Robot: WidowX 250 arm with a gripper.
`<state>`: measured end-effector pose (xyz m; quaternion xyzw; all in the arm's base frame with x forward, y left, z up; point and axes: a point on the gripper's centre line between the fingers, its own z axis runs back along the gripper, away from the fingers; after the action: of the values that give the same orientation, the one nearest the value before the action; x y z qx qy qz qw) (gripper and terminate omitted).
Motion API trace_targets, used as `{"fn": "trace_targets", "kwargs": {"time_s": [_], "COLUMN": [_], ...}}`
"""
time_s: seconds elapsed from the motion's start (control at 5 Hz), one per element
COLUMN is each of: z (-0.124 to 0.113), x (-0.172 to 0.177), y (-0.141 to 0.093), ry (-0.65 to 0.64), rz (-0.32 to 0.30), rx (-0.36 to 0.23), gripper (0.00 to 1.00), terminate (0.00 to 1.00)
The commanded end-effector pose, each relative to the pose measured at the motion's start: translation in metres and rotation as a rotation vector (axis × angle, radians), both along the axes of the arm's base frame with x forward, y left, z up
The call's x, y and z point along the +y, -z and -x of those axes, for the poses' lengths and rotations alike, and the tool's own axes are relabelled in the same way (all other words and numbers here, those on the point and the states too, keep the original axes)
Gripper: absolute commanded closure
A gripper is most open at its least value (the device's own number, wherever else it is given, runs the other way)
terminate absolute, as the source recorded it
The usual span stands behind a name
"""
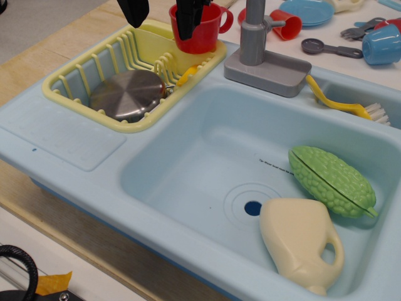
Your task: Put cup from anywhere into sink
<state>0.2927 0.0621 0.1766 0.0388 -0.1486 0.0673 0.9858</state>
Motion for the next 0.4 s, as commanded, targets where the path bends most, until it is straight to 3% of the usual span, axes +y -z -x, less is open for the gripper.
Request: {"fn": "trace_targets", "kwargs": {"time_s": [0.0, 0.2], "z": [0.0000, -0.0090], "x": [0.0000, 0.0004], "y": [0.0000, -0.0048], "ry": [0.000, 0.189], "rz": [0.000, 0.013], "rx": [0.000, -0.051], "gripper": [0.00, 0.00], "terminate": [0.00, 0.00]}}
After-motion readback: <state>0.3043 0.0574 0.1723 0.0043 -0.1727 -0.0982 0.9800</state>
